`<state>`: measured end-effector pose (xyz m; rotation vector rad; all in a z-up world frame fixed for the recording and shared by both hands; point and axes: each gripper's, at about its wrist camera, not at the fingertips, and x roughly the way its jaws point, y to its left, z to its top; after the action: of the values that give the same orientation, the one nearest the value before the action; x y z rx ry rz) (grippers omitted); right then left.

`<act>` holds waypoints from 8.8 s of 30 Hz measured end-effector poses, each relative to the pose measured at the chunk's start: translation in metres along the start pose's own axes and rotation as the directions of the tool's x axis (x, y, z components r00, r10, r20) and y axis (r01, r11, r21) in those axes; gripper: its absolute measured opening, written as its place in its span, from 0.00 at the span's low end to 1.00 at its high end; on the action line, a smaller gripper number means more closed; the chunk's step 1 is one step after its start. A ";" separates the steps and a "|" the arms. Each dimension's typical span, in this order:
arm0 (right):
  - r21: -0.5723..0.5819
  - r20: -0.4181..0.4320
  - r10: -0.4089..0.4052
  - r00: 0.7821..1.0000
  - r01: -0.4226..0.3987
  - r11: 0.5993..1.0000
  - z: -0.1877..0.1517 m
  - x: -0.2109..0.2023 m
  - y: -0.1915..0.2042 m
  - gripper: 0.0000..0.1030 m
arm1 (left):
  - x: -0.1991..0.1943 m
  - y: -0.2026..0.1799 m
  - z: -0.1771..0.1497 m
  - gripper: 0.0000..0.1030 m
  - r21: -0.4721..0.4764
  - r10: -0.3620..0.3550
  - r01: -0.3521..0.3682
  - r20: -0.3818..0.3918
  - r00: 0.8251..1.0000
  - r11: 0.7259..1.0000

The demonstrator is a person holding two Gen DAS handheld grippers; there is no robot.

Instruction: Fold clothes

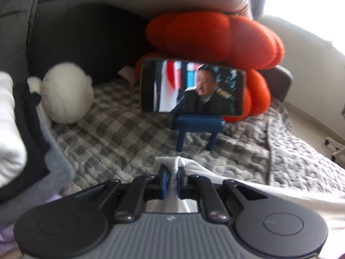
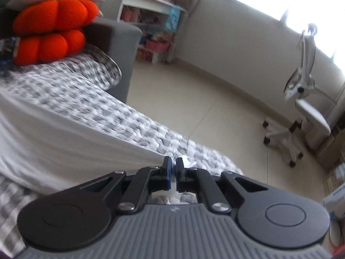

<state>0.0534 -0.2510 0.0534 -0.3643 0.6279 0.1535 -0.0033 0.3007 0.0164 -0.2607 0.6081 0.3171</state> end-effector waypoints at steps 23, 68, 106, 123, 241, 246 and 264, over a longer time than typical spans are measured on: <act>0.534 -0.083 0.127 0.988 -0.063 0.843 -0.032 0.031 -0.057 0.45 | 0.012 0.001 -0.010 0.18 0.058 0.043 -0.040 -0.047 0.998 0.998; -0.295 -0.011 0.380 0.925 -0.366 0.882 0.087 0.040 0.206 0.00 | -0.092 0.063 -0.060 0.48 0.013 0.009 -0.007 -0.112 0.994 1.000; -0.388 -0.153 0.790 0.594 -0.771 0.505 0.188 0.063 0.474 0.55 | -0.142 0.115 -0.108 0.13 -0.250 -0.078 0.048 -0.109 0.991 0.967; -0.295 -0.264 0.766 0.587 -0.805 0.515 0.187 0.071 0.485 0.57 | -0.147 0.145 -0.113 0.44 -0.374 -0.205 0.133 -0.161 0.965 0.918; -0.727 -0.385 0.715 0.583 -0.669 0.155 0.133 -0.023 0.499 0.45 | -0.144 0.131 -0.093 0.23 -0.163 -0.312 0.297 -0.075 0.947 0.941; -0.715 -0.401 0.716 0.571 -0.684 0.144 0.132 -0.017 0.497 0.45 | -0.120 0.124 -0.072 0.27 -0.158 -0.279 0.264 -0.081 0.957 0.952; -0.710 -0.412 0.718 0.560 -0.692 0.132 0.132 -0.020 0.485 0.46 | -0.065 0.107 -0.061 0.38 -0.182 -0.393 0.358 -0.224 0.892 0.916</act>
<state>-0.0111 0.2475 0.0256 -0.9798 0.6197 1.4859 -0.1245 0.3645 -0.0089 -0.5502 0.7768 -0.0547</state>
